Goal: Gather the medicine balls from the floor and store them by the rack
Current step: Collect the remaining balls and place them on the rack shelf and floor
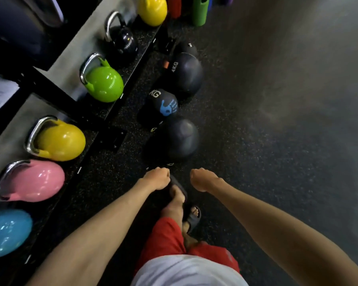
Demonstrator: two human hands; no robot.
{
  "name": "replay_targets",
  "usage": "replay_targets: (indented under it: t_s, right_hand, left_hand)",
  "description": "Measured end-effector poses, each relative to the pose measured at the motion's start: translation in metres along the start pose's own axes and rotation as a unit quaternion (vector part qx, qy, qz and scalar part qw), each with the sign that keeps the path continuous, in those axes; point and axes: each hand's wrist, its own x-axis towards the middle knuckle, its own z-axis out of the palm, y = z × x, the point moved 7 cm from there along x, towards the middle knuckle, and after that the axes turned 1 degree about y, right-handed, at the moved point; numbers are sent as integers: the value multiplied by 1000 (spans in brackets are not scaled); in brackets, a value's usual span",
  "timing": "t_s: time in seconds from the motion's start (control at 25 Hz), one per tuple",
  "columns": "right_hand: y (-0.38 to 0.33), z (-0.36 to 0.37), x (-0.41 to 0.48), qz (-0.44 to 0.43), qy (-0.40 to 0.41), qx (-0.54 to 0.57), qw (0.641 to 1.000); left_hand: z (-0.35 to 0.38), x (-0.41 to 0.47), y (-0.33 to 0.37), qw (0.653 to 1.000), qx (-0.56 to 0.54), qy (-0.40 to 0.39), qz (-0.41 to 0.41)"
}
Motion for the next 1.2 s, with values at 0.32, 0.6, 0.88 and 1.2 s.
replay_targets:
  t_s: [0.32,0.6,0.88,1.2]
  right_hand:
    - [22,-67,130,-15,-70,-27,997]
    - [73,-102,252,24,-103,22,994]
    - [151,-79,442,90,-117,68,987]
    - [238,-1,609,262,-72,444,854]
  left_hand:
    - [-28,132,-20,990,-113,-58,-68]
    - [-55,254,-22,967,-219,-36,-125]
    - [6,398,-95,813,-461,66,-349]
    - [123,473,-176,528,-685,128,-485]
